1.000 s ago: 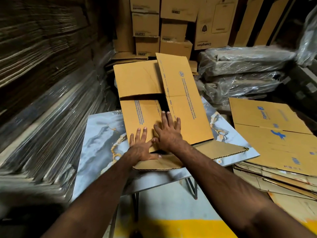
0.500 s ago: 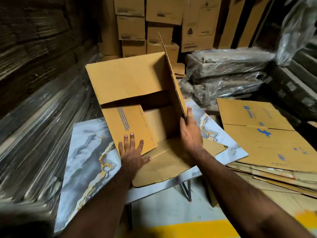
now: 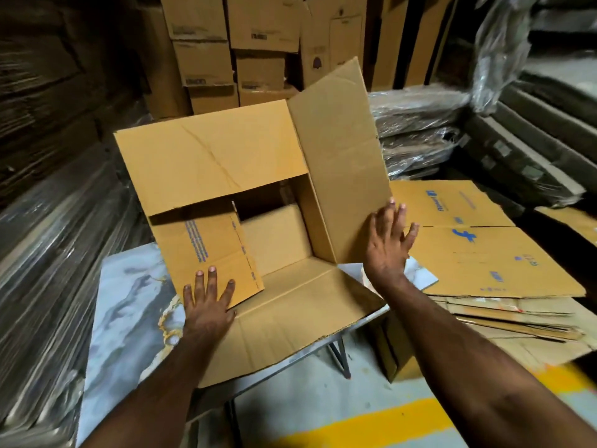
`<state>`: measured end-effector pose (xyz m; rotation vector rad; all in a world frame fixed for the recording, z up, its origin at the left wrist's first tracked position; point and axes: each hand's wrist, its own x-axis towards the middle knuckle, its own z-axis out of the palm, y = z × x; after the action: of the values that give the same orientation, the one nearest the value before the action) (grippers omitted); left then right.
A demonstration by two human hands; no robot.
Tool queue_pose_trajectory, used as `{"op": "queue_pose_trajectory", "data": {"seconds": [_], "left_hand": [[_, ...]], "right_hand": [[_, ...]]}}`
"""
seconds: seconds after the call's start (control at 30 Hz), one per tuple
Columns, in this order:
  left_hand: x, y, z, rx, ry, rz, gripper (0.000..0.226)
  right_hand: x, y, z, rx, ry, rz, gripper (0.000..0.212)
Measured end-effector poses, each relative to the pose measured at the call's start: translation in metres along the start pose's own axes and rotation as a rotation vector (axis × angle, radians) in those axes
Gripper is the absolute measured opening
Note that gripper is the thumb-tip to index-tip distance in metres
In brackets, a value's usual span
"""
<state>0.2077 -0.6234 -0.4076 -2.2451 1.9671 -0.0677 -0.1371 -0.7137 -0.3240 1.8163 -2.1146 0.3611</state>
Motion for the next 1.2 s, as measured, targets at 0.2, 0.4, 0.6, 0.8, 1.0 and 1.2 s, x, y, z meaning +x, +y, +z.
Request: {"op": "queue_pose_trajectory", "data": {"seconds": [0.2,0.4,0.6,0.8,1.0,1.2], "left_hand": [[-0.002,0.003,0.003,-0.010,-0.019,-0.008,0.071],[-0.004,0.007,0.003,-0.011,0.030,-0.015,0.068],[-0.004,0.010,0.003,-0.004,0.066,-0.009,0.070],[-0.002,0.005,0.001,0.002,0.077,0.002,0.070],[-0.005,0.007,0.003,0.011,0.116,-0.001,0.071],[-0.010,0.011,0.011,0.051,0.215,-0.001,0.073]], "right_hand": [[0.008,-0.014,0.004,-0.175,-0.161,-0.255,0.081],[0.038,-0.015,0.001,-0.244,-0.343,-0.393,0.074],[0.045,-0.041,0.002,-0.153,-0.311,-0.461,0.085],[0.044,-0.076,-0.002,-0.098,-0.261,-0.510,0.075],[0.045,-0.106,-0.008,-0.051,-0.315,-0.521,0.078],[0.036,-0.172,-0.027,0.510,-0.568,-0.448,0.085]]}}
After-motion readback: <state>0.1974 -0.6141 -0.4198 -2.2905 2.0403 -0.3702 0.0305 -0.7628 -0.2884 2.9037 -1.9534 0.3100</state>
